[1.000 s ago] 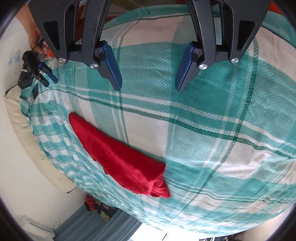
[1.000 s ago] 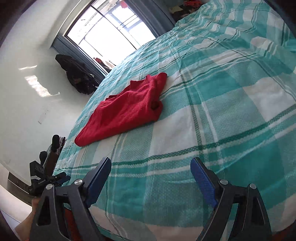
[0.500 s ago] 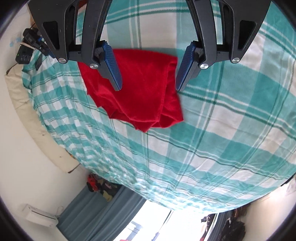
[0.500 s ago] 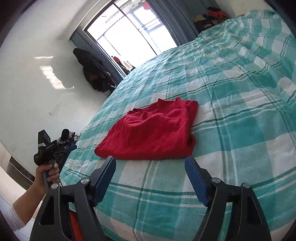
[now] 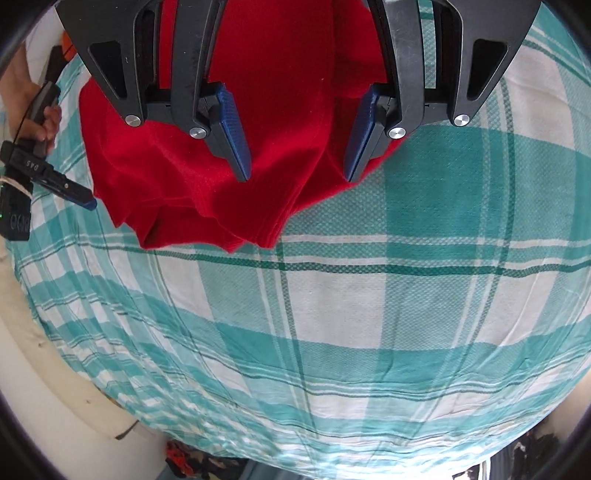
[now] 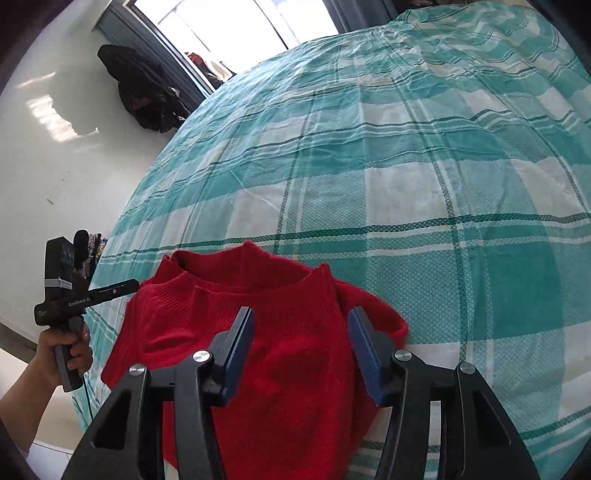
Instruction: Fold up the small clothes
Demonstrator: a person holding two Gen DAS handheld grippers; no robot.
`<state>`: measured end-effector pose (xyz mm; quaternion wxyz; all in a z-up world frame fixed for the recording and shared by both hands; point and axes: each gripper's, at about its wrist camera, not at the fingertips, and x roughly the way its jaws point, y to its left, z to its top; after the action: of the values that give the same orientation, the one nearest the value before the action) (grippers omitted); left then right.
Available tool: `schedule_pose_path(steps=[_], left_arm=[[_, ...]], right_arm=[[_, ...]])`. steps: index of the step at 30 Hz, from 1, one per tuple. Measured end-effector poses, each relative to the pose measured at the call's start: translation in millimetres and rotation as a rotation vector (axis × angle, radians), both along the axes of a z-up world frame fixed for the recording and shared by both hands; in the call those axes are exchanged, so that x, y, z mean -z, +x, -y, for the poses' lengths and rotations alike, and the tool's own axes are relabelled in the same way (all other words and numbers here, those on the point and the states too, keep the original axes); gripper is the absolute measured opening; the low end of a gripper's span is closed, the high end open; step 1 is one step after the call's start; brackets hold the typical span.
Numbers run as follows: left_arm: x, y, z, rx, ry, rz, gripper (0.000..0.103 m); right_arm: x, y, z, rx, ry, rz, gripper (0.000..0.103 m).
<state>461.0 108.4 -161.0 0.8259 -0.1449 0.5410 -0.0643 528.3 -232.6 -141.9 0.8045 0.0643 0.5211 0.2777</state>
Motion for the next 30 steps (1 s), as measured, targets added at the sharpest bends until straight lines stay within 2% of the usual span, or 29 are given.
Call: schedule_pose_path(steps=[2, 3, 4, 5, 6, 7, 10, 12, 13, 15, 16, 17, 19, 20, 21, 22, 24, 26, 28, 29, 30], left_arm=[[4, 6, 12, 0.069, -0.003, 0.004, 0.052], [5, 8, 19, 0.108, 0.004, 0.01, 0.033], [5, 9, 26, 0.147, 0.039, 0.014, 0.014], [4, 8, 32, 0.171, 0.089, 0.017, 0.005], [-1, 3, 34, 0.171, 0.116, 0.047, 0.004], [-8, -2, 31, 0.158, 0.114, 0.085, 0.004], [-31, -24, 6, 0.016, 0.086, 0.183, 0.004], [-31, -28, -13, -0.087, 0.084, 0.199, 0.004], [-25, -23, -16, -0.113, 0.111, 0.187, 0.004], [-6, -12, -15, -0.133, 0.167, 0.099, 0.01], [2, -7, -13, -0.135, 0.181, 0.047, 0.012], [6, -6, -11, -0.135, 0.174, 0.02, 0.019], [-4, -19, -17, -0.163, 0.145, 0.058, 0.031], [-13, -29, -21, -0.184, 0.14, 0.087, 0.047], [-22, -43, -25, -0.203, 0.146, 0.117, 0.054], [-32, -57, -26, -0.216, 0.154, 0.15, 0.055], [-40, -89, -27, -0.214, 0.138, 0.182, 0.055], [-31, -112, -22, -0.193, 0.08, 0.151, 0.056], [-10, -128, -12, -0.169, 0.048, 0.104, 0.054], [3, -131, -3, -0.145, 0.066, 0.069, 0.026], [17, -135, 3, -0.133, 0.12, 0.02, 0.01]], right_arm=[[15, 10, -12, -0.029, -0.053, -0.004, 0.054], [21, 12, -17, -0.045, -0.077, -0.001, 0.05], [24, 11, -22, -0.059, -0.108, 0.015, 0.022], [22, 10, -26, -0.064, -0.152, 0.045, 0.004], [17, 7, -27, -0.053, -0.191, 0.088, 0.005], [8, 4, -25, -0.043, -0.181, 0.131, 0.005], [-26, -6, -14, -0.027, -0.103, 0.233, 0.005], [-37, -3, -11, -0.016, -0.079, 0.274, 0.005], [-35, 4, -13, -0.014, -0.082, 0.27, 0.005], [-18, 20, -19, 0.002, -0.109, 0.23, 0.005], [-4, 26, -21, 0.011, -0.11, 0.191, 0.006], [11, 33, -22, 0.021, -0.109, 0.128, 0.008], [35, 36, -19, 0.068, -0.166, 0.046, 0.025], [34, 33, -15, 0.08, -0.174, 0.052, 0.029], [27, 27, -9, 0.09, -0.166, 0.082, 0.035], [17, 20, -4, 0.099, -0.171, 0.122, 0.04], [-9, -3, 5, 0.073, -0.163, 0.198, 0.04], [-28, -31, 8, -0.016, -0.092, 0.219, 0.04], [-33, -64, 9, -0.101, -0.008, 0.191, 0.04], [-30, -82, 9, -0.138, 0.029, 0.184, 0.04], [-22, -98, 6, -0.183, 0.053, 0.165, 0.039]])
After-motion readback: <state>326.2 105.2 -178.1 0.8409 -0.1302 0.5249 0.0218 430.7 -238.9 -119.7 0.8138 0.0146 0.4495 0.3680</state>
